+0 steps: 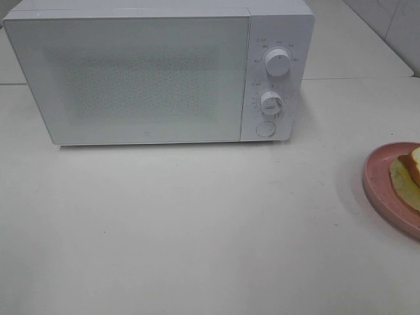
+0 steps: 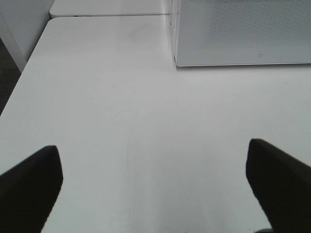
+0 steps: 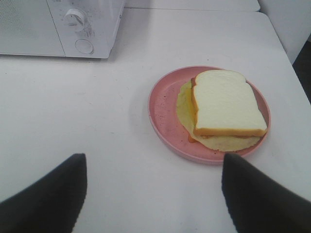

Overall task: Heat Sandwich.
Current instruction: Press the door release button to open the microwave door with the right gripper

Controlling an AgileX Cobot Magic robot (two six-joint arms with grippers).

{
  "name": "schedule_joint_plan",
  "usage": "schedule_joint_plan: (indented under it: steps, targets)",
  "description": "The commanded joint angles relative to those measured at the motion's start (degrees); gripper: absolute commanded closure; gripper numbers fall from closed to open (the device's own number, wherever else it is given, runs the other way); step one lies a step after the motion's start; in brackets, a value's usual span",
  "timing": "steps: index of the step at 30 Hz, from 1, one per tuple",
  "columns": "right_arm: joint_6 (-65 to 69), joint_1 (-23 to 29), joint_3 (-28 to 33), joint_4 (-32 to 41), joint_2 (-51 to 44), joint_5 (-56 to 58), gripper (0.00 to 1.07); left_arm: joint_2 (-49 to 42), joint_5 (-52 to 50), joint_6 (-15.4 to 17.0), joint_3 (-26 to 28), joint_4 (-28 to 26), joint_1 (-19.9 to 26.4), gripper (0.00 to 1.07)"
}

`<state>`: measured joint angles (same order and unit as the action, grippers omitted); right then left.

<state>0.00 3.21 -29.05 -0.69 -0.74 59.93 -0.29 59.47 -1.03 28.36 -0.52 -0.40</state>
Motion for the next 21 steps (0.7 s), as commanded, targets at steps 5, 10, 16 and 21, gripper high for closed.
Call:
schedule_joint_plan:
  steps: [5, 10, 16, 21]
  targets:
    - [0.46, 0.23, 0.17, 0.17, -1.03, -0.63, 0.32, -1.55, -0.23, 0.29, -0.06, -0.34, 0.23, 0.09]
    - [0.46, 0.23, 0.17, 0.17, -1.03, -0.63, 0.32, -1.55, -0.23, 0.29, -0.06, -0.34, 0.23, 0.09]
    - [0.46, 0.23, -0.92, 0.23, -0.63, -1.83, 0.32, -1.55, -0.23, 0.29, -0.06, -0.34, 0.23, 0.09]
    - [0.40, 0.23, -2.29, 0.17, 3.38, -7.05, 0.32, -1.55, -0.23, 0.29, -0.06, -0.34, 0.23, 0.09]
